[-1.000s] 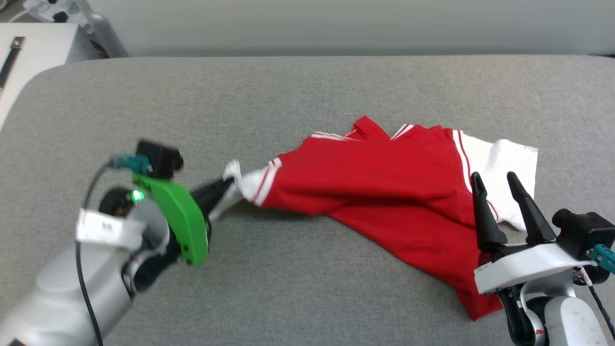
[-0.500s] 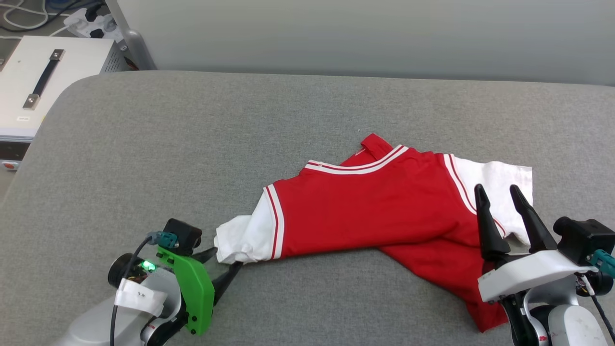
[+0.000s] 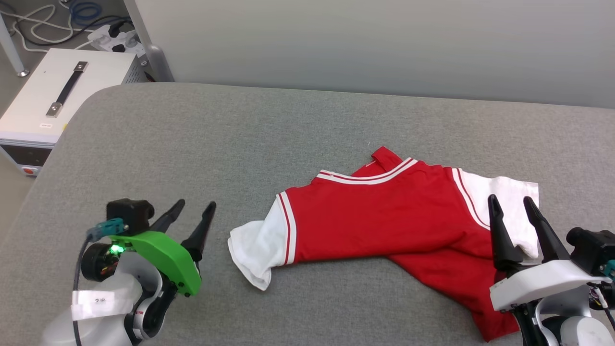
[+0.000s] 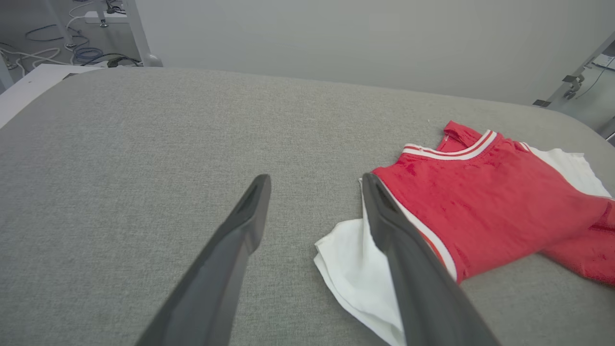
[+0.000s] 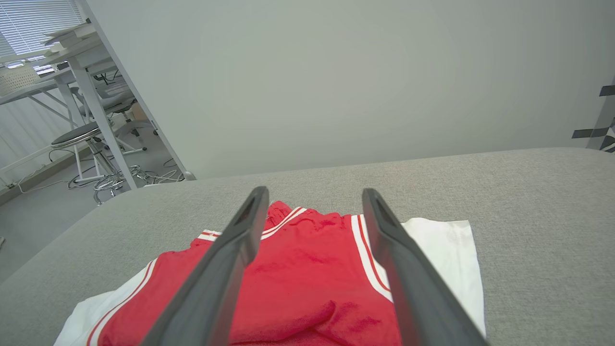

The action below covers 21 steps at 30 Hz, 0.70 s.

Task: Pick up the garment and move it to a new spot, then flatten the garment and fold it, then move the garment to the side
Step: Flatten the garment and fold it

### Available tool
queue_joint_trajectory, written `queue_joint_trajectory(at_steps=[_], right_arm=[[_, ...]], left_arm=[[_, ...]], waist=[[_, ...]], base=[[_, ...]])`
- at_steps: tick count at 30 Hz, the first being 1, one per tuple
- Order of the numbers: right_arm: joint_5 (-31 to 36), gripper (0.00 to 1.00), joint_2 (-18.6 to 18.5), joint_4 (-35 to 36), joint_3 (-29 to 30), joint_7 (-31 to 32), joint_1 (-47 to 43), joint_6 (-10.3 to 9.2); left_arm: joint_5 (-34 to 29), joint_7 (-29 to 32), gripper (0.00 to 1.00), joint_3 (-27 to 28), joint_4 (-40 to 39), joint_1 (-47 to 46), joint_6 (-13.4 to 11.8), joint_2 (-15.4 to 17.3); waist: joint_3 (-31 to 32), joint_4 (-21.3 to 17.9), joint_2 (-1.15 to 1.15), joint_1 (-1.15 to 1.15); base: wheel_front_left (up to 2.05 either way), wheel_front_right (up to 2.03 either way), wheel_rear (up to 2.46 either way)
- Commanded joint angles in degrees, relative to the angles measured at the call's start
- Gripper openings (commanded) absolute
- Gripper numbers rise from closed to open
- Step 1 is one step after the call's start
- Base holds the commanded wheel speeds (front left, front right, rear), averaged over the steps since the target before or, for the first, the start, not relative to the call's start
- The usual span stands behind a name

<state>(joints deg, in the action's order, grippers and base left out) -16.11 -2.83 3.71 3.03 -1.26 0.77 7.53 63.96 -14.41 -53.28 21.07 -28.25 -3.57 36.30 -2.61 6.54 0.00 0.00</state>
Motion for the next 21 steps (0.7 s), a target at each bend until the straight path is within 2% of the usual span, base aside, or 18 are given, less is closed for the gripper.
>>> queue_joint_trajectory(at_steps=[1,5,6,9,12,14,15,21], right_arm=[[0.33,1.00,-0.05,0.46,0.13,0.11,-0.86,-0.04],[0.37,1.00,-0.05,1.29,0.20,0.31,-1.07,-0.04],[0.44,1.00,-0.05,2.01,-0.15,0.34,-0.94,-0.04],[0.69,1.00,-0.05,2.69,-0.89,0.08,-0.86,-0.04],[0.97,1.00,-0.05,3.13,-0.98,-0.63,-0.73,-0.04],[0.85,1.00,-0.05,3.30,-1.56,-1.29,-0.53,-0.04],[1.69,1.00,-0.05,3.35,-2.52,-1.93,-0.28,-0.04],[2.05,1.00,-0.05,3.09,-3.00,-2.70,0.20,-0.04]], left_arm=[[1.03,-0.45,1.00,2.14,-1.58,2.20,-1.40,-0.31],[0.19,-0.56,1.00,9.79,-7.29,7.77,-5.21,-2.66],[-2.53,-0.57,1.00,14.17,-10.58,11.49,-6.45,-4.71],[-8.69,-0.58,1.00,20.74,-13.85,13.54,-6.75,-7.40],[-18.27,-0.58,1.00,30.26,-19.32,16.75,-3.95,-12.71],[-24.50,-0.58,1.00,34.21,-21.21,19.55,-1.71,-15.91],[-29.96,-0.58,1.00,37.66,-20.46,23.03,1.78,-20.40],[-35.92,-0.58,1.00,41.08,-16.31,24.55,6.97,-25.17]], waist=[[0.07,0.21,0.00,0.00],[-0.29,0.01,0.00,0.00],[-1.05,-0.26,0.00,0.00],[-1.66,-0.48,0.00,0.00],[-2.16,-0.81,0.00,0.00],[-2.44,-1.13,0.00,0.00],[-2.76,-1.52,0.00,0.00],[-3.10,-2.21,0.00,0.00]], base=[[0.00,0.00,0.00],[0.00,0.00,0.00],[0.00,0.00,0.00],[0.00,0.00,0.00],[0.00,0.00,0.00],[0.00,0.00,0.00],[0.00,0.00,0.00],[0.00,0.00,0.00]])
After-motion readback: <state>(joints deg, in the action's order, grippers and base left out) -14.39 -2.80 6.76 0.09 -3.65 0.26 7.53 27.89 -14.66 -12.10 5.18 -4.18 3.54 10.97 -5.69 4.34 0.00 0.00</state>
